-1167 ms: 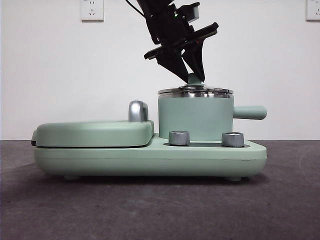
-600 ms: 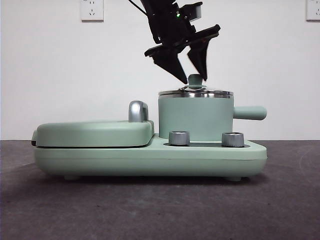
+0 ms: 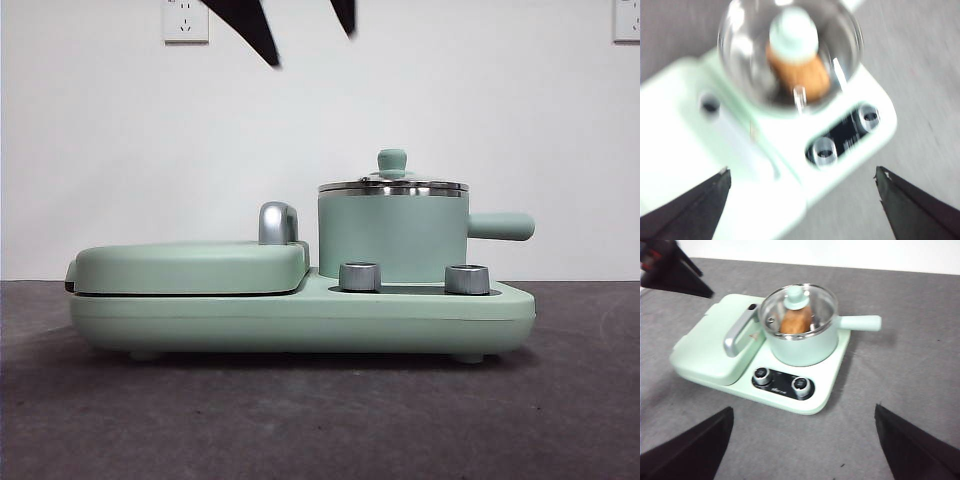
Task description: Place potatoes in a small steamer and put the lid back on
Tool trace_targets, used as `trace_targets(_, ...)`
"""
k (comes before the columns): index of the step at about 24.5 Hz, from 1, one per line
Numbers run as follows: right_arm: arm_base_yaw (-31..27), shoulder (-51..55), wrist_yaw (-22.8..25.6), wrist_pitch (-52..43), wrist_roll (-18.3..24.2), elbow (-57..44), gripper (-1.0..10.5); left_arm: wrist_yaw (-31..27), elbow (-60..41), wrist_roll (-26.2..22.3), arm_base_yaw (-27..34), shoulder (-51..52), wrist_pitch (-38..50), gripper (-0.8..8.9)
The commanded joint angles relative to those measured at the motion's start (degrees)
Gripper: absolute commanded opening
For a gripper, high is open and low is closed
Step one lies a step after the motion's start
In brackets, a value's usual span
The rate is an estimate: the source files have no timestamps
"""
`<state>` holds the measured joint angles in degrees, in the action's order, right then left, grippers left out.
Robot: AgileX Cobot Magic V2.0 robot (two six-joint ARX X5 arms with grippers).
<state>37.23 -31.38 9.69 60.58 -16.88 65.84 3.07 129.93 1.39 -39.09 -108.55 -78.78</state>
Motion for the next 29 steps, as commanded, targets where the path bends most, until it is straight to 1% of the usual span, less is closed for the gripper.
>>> trace_targets(1,0.5,-0.4,-2.3,-0.6,-0.6,0.4,4.5,-0.1,1.2,1.6,-1.2,3.9,-2.8,4.62)
trace_targets(2,0.5,-0.4,-3.5,-0.6,-0.4,0.4,4.5,-0.1,0.0,1.9,-1.7,6.6,-3.2,4.62)
trace_targets(4,0.5,-0.4,-5.3,-0.6,0.3,0.4,4.5,-0.1,-5.8,2.1,-2.4,12.2,-1.7,4.62)
trace_targets(6,0.5,-0.4,-6.9,-0.6,1.4,0.4,4.5,-0.1,-13.9,2.6,-3.2,18.2,1.4,4.62)
trace_targets(11,0.5,-0.7,-8.9,-0.6,2.6,0.4,4.5,-0.1,-40.0,4.3,-3.7,36.5,15.3,4.61)
trace_targets(15,0.5,-1.3,-11.5,-0.6,3.7,0.2,4.5,-0.1,-58.2,7.5,-3.7,52.4,24.7,4.59)
trace_targets(19,0.5,-1.8,-13.6,-0.6,4.4,-0.5,4.5,-0.1,-69.5,7.5,-3.7,64.5,29.2,4.59)
trace_targets(21,0.5,-2.3,-14.3,-0.6,4.5,-0.8,4.5,-0.1,-73.2,7.7,-3.7,69.0,31.0,4.59)
trace_targets(23,0.5,-2.4,-14.3,-0.5,4.5,-0.9,4.5,-0.1,-75.3,9.0,-3.7,72.0,32.2,4.55)
trace_targets(24,0.5,-2.6,-14.3,-0.7,4.5,-0.9,4.5,-0.1,-75.8,9.8,-3.7,73.1,32.3,4.29)
trace_targets(25,0.5,-2.7,-14.3,-0.8,4.5,-0.9,4.4,-0.1,-75.8,10.1,-3.7,73.7,32.2,3.82)
trace_targets(26,0.5,-2.7,-14.5,-0.8,4.5,-0.9,3.5,-0.1,-75.8,10.1,-3.7,74.2,32.2,2.84)
trace_targets(27,0.5,-2.7,-15.1,-0.7,4.8,-0.9,1.5,-0.1,-75.8,10.1,-3.7,74.6,32.2,1.13)
trace_targets(28,0.5,-2.7,-15.8,-0.7,5.4,-0.9,-0.4,-0.1,-75.8,10.0,-3.7,74.9,32.2,-0.24)
trace_targets(29,0.5,-2.7,-15.8,-0.8,5.7,-0.9,0.3,-0.2,-75.8,10.0,-3.7,74.9,32.4,0.2)
